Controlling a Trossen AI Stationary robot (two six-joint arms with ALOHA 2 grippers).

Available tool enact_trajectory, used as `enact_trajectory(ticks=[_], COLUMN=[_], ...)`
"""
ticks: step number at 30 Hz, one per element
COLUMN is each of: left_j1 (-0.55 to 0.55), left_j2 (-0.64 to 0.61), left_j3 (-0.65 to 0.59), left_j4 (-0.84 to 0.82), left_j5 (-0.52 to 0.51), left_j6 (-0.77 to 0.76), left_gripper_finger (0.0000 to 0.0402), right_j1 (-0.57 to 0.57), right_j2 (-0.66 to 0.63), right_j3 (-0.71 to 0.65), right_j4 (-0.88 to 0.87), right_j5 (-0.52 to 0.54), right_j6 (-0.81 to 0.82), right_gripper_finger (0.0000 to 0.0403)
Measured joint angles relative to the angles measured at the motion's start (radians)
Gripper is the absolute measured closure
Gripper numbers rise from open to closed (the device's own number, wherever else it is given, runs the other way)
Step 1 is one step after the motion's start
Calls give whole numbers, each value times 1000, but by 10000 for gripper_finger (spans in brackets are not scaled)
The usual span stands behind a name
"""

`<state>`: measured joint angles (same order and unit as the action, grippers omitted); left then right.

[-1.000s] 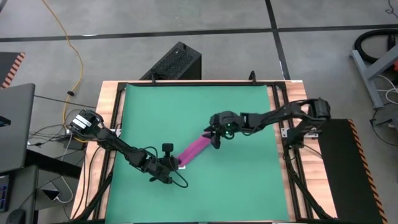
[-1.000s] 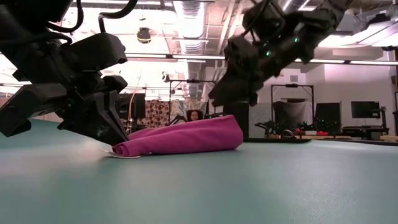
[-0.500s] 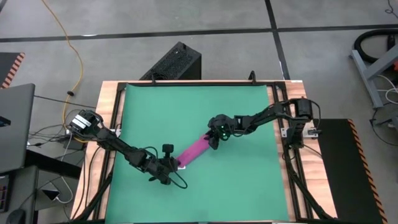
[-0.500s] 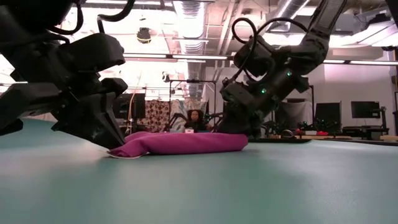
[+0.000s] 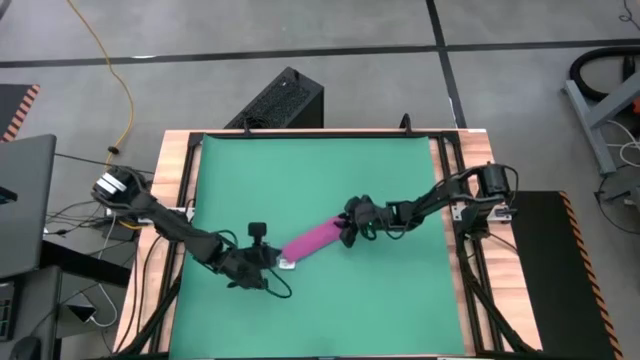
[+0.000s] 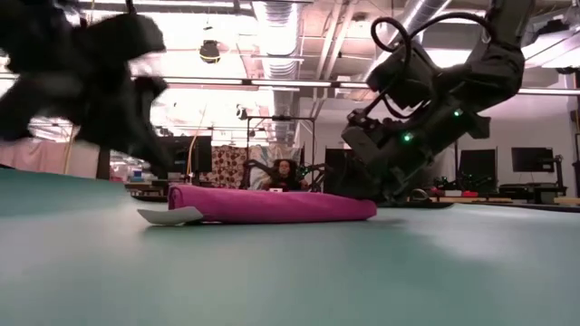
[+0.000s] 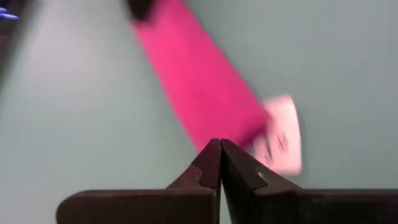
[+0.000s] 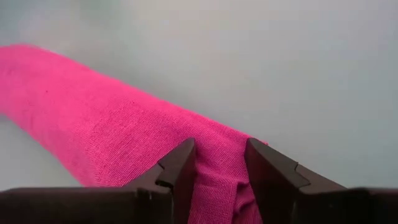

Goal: Roll towel
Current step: Roll the pink towel

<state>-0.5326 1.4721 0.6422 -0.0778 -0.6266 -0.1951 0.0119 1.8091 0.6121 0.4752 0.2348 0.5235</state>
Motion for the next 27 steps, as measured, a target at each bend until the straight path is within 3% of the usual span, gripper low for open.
enact_trajectory(ticks=[2, 5, 9, 12, 17, 20, 27], left_j1=[-15, -29, -6, -1, -5, -7, -24], left_j2=[-40, -53, 53, 172, 343, 417, 477], left_j3=[0, -48, -140, -135, -22, 39, 87], left_j4=[32, 292, 658, 795, 806, 722, 540], left_j5=[-108, -273, -260, -247, -245, -248, -257], left_j6=[-37, -57, -79, -120, -162, -213, -353], left_gripper_finger=[402, 402, 402, 402, 402, 402, 401], right_j1=[16, 36, 57, 64, 72, 76, 98], right_j2=[1, 1, 2, 2, 2, 2, 2], right_j3=[-1, -1, -2, -3, -3, -3, -2], right_j4=[4, 10, 24, 32, 33, 34, 30], right_j5=[21, 58, 97, 105, 114, 114, 112], right_j6=[4, 11, 16, 19, 27, 27, 28], right_gripper_finger=[237, 237, 237, 237, 237, 237, 237])
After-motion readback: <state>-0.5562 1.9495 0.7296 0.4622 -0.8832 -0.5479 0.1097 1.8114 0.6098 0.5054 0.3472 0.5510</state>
